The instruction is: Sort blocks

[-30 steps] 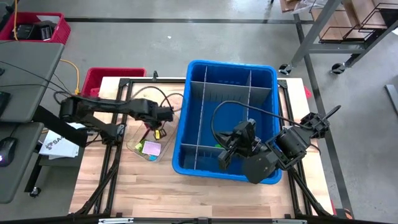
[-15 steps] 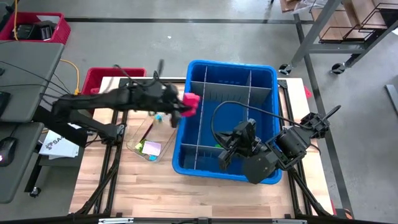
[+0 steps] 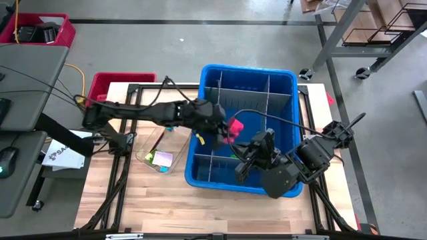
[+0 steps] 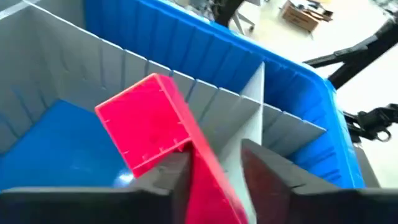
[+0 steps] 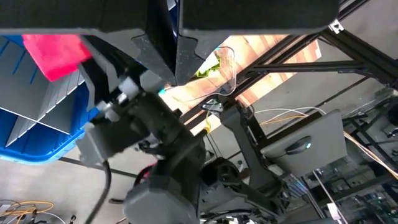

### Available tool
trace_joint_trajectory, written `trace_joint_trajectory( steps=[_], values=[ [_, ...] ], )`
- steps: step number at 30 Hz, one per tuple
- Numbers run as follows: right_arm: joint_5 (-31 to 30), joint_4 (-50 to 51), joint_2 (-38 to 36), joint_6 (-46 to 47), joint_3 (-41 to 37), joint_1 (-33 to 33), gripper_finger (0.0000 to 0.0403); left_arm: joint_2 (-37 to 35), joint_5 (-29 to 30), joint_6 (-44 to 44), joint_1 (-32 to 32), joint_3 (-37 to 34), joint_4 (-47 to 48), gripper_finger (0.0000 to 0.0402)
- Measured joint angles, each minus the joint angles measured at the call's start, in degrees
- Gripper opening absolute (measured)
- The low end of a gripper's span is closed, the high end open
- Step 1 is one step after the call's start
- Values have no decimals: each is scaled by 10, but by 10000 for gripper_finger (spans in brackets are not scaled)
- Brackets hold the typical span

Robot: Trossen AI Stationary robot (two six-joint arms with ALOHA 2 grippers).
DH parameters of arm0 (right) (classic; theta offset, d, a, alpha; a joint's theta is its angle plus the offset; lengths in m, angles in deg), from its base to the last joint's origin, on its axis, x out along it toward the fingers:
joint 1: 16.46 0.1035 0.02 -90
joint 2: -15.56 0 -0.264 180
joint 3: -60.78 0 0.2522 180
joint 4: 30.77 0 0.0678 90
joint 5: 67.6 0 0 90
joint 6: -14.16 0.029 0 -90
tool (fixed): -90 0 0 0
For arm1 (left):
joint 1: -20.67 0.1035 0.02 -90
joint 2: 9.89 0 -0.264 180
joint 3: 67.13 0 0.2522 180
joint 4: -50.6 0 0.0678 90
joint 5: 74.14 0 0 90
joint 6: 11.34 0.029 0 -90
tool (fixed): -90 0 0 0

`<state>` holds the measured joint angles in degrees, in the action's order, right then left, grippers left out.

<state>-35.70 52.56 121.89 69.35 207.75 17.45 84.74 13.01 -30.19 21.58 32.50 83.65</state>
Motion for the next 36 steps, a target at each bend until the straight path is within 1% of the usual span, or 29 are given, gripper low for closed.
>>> trace_joint_trajectory(
  steps=[3,6,9,11,15,17,19,21,23,25,28,30,32,33,36],
  values=[
    [0,0,0,-1,0,0,0,6,-15,-3,0,5,7,182],
    [0,0,0,-2,0,0,0,2,-16,-10,0,5,10,230],
    [0,0,0,-12,0,0,0,-3,-20,-12,3,5,34,264],
    [0,1,0,-17,0,0,0,-5,-27,-15,6,5,69,277],
    [0,2,0,-17,0,0,0,-5,-52,-20,16,6,187,282],
    [0,3,0,-20,0,0,0,-4,-54,-24,18,6,221,282],
    [0,2,0,-27,0,0,0,-5,-55,-37,18,6,213,282],
    [0,2,0,-27,0,0,0,-9,-60,-45,18,5,177,282],
    [0,1,0,-27,0,0,0,-26,-62,-44,18,5,155,282],
    [0,1,0,-27,0,0,0,-51,-56,-32,17,5,156,282],
    [6,1,0,-27,0,0,0,-98,-13,-6,16,5,225,282],
    [9,1,0,-27,0,0,0,-132,31,11,12,5,298,282],
    [9,6,0,-27,0,0,0,-167,76,7,3,-5,365,282],
    [9,8,0,-27,0,0,0,-186,93,-8,-3,-19,384,282],
    [9,16,0,-27,0,0,0,-242,104,-59,-26,-89,414,282]
  ],
)
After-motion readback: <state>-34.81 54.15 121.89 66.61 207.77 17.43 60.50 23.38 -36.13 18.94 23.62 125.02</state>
